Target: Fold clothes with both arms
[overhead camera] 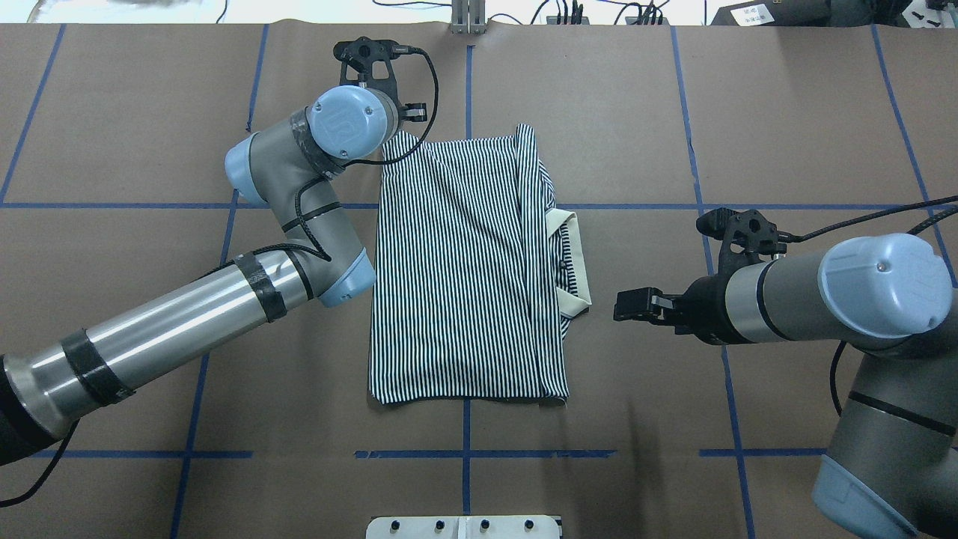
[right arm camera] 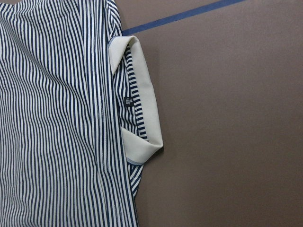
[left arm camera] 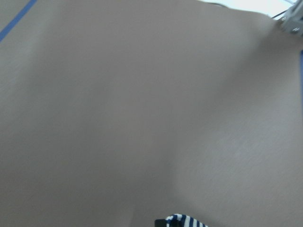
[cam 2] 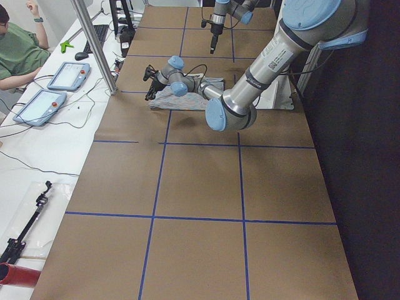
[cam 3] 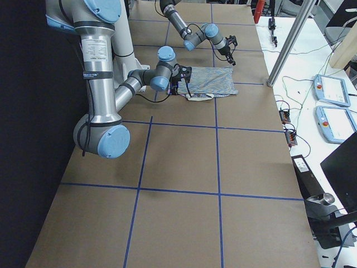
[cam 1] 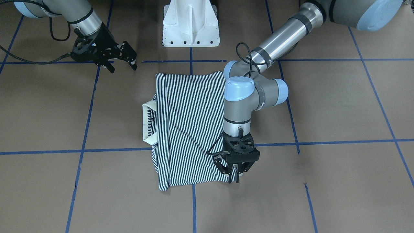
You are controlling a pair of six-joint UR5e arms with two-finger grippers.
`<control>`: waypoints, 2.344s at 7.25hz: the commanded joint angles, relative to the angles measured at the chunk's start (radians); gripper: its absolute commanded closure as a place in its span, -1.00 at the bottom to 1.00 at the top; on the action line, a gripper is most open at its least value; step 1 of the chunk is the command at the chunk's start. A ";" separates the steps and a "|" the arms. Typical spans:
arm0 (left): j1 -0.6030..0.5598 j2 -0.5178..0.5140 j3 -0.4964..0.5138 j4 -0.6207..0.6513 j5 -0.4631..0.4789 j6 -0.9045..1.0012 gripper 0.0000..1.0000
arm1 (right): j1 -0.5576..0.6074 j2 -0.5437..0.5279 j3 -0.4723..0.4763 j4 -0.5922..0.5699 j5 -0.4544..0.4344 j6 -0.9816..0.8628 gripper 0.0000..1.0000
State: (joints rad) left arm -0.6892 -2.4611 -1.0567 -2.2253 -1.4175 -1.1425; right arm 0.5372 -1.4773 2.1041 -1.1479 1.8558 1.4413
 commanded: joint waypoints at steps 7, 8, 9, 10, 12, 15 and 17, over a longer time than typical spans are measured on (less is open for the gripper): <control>-0.009 0.330 -0.672 0.359 -0.262 0.014 -1.00 | -0.025 0.552 -0.467 -0.499 -0.107 -0.274 -1.00; -0.007 0.361 -0.748 0.409 -0.329 0.006 -1.00 | -0.043 0.557 -0.466 -0.541 -0.103 -0.276 -1.00; -0.007 0.378 -0.773 0.411 -0.331 0.006 -1.00 | -0.069 0.565 -0.458 -0.603 -0.102 -0.277 -1.00; -0.007 0.392 -0.773 0.411 -0.331 0.006 -1.00 | -0.080 0.575 -0.458 -0.608 -0.099 -0.277 -1.00; -0.007 0.392 -0.781 0.411 -0.331 0.006 -1.00 | -0.118 0.578 -0.470 -0.608 -0.104 -0.279 -1.00; -0.007 0.393 -0.779 0.411 -0.336 0.004 -1.00 | -0.117 0.568 -0.470 -0.622 -0.102 -0.314 -1.00; -0.007 0.393 -0.778 0.409 -0.336 0.004 -1.00 | -0.114 0.562 -0.470 -0.668 -0.109 -0.355 -1.00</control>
State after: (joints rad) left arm -0.6964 -2.0679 -1.8360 -1.8150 -1.7530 -1.1380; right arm 0.4218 -0.9101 1.6341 -1.7983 1.7500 1.1061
